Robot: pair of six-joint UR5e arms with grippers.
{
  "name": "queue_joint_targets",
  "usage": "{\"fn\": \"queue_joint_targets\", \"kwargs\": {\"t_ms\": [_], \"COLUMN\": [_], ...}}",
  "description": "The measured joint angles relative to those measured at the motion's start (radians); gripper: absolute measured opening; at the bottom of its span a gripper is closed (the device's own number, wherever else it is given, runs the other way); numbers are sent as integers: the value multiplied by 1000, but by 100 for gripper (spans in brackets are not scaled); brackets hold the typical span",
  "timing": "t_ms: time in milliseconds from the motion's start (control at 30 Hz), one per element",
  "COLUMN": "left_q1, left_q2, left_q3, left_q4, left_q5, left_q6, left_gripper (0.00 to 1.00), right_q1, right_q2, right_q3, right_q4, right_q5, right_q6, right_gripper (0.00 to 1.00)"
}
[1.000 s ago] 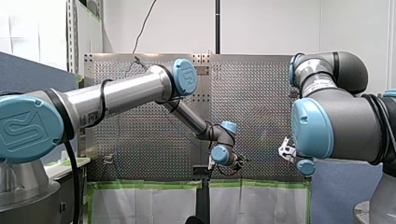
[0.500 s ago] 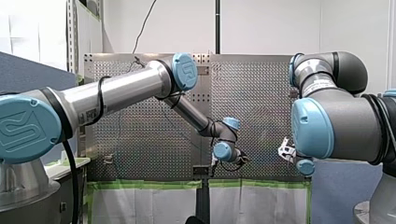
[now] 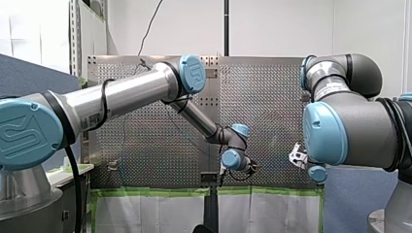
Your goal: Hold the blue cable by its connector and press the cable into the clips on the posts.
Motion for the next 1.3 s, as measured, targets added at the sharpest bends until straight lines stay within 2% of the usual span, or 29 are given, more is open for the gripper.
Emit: {"fn": "queue_joint_targets", "kwargs": {"t_ms": [767,967,1300], "left_q1": [-7,-7,-9], "left_q2": [2,38,120], "left_q3": [-4,-43,-125], "left_q4": [-5,20,100], "left_q5": [-5,-17,-88], "left_q6": [-1,0,-10], "left_gripper": [100,100,100], "right_q1": [13,15,22], "right_q2": [0,0,0], "right_q3": [0,0,0], "right_q4": [1,1,1], "right_q5": [0,0,0], "right_q6": [-3,-3,-4], "right_gripper": [0,0,0]}}
